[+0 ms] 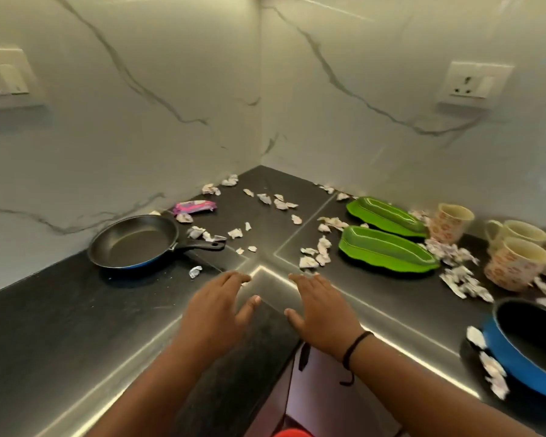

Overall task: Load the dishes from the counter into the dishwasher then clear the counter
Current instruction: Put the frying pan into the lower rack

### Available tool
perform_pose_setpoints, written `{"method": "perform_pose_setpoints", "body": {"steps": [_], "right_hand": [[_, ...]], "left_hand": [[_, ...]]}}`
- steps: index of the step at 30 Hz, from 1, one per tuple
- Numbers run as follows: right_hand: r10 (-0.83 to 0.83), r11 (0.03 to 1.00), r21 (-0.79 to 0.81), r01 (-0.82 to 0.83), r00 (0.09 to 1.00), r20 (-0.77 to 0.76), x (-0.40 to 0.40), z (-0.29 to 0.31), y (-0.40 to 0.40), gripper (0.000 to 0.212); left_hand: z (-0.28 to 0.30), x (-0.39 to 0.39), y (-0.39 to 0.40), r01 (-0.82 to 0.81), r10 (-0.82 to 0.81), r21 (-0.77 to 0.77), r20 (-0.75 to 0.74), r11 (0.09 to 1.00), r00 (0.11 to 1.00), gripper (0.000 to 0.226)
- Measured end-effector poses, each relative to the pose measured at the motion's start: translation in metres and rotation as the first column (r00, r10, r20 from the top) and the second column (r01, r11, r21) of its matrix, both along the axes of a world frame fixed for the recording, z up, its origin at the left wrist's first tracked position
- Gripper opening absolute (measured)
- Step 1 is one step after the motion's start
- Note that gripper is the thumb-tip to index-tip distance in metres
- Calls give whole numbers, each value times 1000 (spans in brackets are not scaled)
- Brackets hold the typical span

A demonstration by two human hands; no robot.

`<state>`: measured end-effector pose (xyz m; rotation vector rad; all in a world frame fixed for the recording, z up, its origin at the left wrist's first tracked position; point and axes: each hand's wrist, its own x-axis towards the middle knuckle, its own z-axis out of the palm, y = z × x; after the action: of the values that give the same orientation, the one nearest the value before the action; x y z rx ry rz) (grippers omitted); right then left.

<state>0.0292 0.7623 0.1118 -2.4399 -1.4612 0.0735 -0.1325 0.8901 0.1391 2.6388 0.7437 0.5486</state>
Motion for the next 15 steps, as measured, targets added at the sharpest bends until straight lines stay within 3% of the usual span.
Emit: {"method": "perform_pose_setpoints", "body": {"steps": [8,15], "right_hand": [[248,969,-25,-247,969,20,50,0,99,65],[376,926,-26,-376,926,-3,46,9,185,62]], "left_hand": [[-14,13,62,-303,296,-56,-114,951,948,45],[-20,-18,136,-572,570,-232,-82,787,817,44]]}}
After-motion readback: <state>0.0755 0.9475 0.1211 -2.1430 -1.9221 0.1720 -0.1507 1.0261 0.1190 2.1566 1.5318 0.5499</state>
